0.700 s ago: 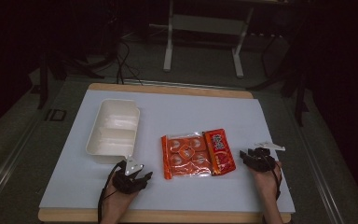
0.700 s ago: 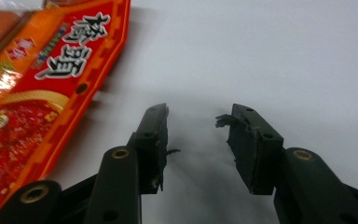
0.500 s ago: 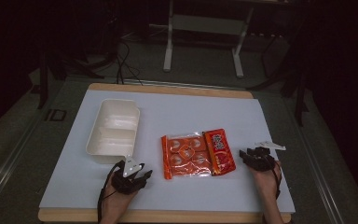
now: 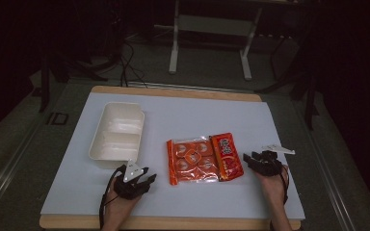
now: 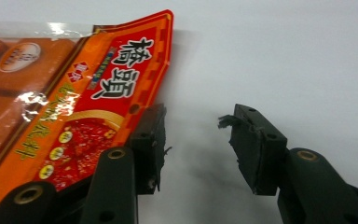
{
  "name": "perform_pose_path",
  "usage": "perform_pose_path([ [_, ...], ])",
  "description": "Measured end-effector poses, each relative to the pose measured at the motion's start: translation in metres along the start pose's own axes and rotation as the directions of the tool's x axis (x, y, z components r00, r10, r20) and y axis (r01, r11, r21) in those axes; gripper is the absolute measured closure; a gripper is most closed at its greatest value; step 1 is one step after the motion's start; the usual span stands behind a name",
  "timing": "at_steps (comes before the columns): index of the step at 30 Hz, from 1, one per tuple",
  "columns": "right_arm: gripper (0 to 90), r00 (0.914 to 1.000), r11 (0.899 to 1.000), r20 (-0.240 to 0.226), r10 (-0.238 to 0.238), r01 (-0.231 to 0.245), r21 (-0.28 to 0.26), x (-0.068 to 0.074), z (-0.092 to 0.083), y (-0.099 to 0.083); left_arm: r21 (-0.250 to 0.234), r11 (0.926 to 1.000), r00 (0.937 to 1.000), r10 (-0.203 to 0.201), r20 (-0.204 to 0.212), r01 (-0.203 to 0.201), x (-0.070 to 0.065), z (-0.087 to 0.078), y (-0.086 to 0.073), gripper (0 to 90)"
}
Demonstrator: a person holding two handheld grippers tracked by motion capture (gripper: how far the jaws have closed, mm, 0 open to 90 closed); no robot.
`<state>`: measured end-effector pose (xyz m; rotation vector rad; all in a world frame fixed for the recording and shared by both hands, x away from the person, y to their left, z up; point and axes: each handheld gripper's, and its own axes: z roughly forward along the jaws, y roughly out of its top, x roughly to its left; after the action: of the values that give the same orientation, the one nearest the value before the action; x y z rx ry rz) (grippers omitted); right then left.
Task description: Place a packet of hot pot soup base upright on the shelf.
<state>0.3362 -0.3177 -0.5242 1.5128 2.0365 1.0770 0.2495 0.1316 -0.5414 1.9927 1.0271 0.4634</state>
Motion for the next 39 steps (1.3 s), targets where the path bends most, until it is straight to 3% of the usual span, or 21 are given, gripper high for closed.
perform_pose_path([
  [10,52.3,0.9984,0.999,-0.046,-0.033,0.034,0.014,0.013,0.005,0.006,-0.010,0.9999,1.0000,-0.001,-0.003,0.001,0.000,-0.002,0.000,57.3],
  [14,51.6,0.9968,0.999,-0.076,-0.024,0.026,0.020,0.015,0.009,0.007,-0.007,1.0000,1.0000,-0.005,-0.002,0.005,0.002,-0.003,0.001,57.3],
  [18,50.3,0.9933,0.999,-0.115,-0.011,0.016,0.044,0.019,0.016,0.010,-0.004,0.9999,0.9997,0.013,-0.022,-0.013,0.000,-0.005,0.003,57.3],
  [22,49.9,0.9887,0.995,-0.149,-0.022,0.036,0.092,0.019,0.024,0.016,-0.008,0.9997,0.9994,0.021,-0.028,-0.021,-0.001,-0.007,0.003,57.3],
  [27,49.8,0.9861,0.991,-0.165,0.022,0.000,0.135,0.017,0.032,0.019,-0.015,0.9997,0.9992,0.017,-0.035,-0.018,0.001,-0.008,0.004,57.3],
  [28,49.8,0.9811,0.988,-0.190,0.039,-0.009,0.156,0.016,0.035,0.019,-0.016,0.9997,0.9992,0.017,-0.036,-0.017,0.002,-0.009,0.004,57.3],
  [32,51.1,0.9745,0.986,-0.216,0.062,-0.026,0.164,0.015,0.035,0.019,-0.016,0.9998,0.9991,0.015,-0.040,-0.015,0.002,-0.009,0.004,57.3],
  [34,51.8,0.9664,0.987,-0.244,0.079,-0.041,0.158,0.014,0.034,0.020,-0.017,0.9997,0.9990,0.017,-0.041,-0.018,0.002,-0.009,0.004,57.2],
  [37,52.8,0.9611,0.990,-0.269,0.065,-0.028,0.140,0.017,0.030,0.024,-0.015,0.9997,0.9990,0.020,-0.041,-0.021,0.002,-0.009,0.004,57.3],
  [39,58.2,0.9532,0.990,-0.296,0.064,-0.023,0.139,0.019,0.031,0.032,-0.016,0.9997,0.9989,0.021,-0.042,-0.021,0.001,-0.009,0.004,57.2],
])
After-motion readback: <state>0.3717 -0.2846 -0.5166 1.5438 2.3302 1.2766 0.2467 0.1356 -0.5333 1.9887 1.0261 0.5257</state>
